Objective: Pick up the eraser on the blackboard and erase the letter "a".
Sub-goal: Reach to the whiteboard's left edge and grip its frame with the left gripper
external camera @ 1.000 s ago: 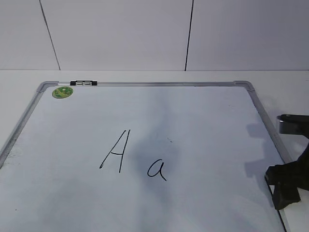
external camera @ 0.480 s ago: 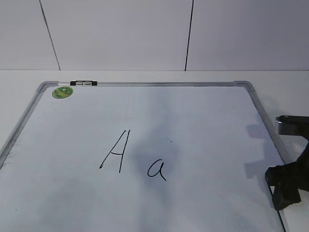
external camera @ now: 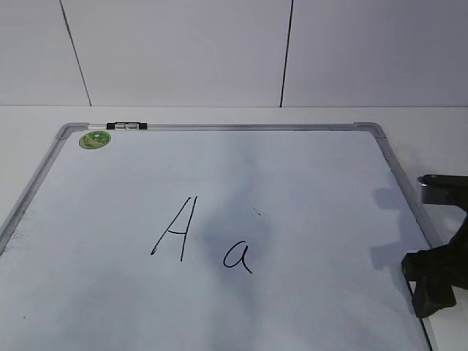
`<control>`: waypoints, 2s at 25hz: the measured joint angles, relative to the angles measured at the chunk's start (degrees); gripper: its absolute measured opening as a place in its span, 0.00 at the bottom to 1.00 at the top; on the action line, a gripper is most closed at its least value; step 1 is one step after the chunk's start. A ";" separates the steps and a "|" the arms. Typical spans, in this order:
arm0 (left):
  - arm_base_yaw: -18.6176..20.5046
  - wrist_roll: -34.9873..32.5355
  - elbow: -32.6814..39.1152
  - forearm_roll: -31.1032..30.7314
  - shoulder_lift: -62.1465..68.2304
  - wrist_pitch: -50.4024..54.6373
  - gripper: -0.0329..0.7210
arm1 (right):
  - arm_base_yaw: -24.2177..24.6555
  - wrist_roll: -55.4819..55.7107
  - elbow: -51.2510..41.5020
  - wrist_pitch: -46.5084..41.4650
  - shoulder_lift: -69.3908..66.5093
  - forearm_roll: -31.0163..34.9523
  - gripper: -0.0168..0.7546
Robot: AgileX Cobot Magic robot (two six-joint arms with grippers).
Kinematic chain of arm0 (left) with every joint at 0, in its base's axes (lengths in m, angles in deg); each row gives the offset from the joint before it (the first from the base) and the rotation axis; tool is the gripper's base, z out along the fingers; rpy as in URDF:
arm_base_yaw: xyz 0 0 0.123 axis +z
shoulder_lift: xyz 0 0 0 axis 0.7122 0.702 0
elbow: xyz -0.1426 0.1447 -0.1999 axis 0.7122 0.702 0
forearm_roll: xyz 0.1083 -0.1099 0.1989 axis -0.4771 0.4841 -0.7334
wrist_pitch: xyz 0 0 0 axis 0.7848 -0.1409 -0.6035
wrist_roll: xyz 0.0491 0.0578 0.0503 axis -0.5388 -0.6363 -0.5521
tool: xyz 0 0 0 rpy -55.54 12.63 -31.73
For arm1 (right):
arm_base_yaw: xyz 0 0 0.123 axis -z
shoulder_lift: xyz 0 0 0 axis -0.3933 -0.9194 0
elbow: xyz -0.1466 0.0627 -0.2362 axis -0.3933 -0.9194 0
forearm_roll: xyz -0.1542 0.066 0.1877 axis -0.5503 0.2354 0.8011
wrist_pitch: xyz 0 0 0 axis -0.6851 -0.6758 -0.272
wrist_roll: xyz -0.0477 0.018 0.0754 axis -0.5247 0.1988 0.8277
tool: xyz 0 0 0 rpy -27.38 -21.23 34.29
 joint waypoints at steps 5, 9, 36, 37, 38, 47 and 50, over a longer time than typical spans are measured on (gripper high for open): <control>0.00 0.00 0.00 0.00 0.00 0.00 0.55 | 0.00 0.00 0.00 0.00 0.00 0.00 0.75; 0.00 0.00 0.00 0.00 0.00 0.00 0.52 | 0.00 0.00 0.00 0.00 0.00 0.00 0.75; 0.00 0.00 -7.19 -2.18 10.87 -0.31 0.48 | 0.00 -1.26 6.42 -12.67 -0.26 0.00 0.75; 0.00 0.12 -8.24 -2.39 13.53 -0.39 0.48 | 0.00 -1.65 7.45 -13.68 -0.26 0.00 0.75; 0.00 0.24 -9.28 -2.44 15.73 -0.39 0.48 | 0.00 -1.90 8.34 -14.49 -0.26 0.00 0.75; 0.00 4.56 -14.70 -4.47 39.55 -2.32 0.48 | 0.00 -3.08 15.05 -19.77 -0.26 0.00 0.75; 0.00 4.64 -15.89 -4.47 48.23 -2.93 0.48 | 0.00 -3.29 15.52 -19.91 -0.26 0.00 0.75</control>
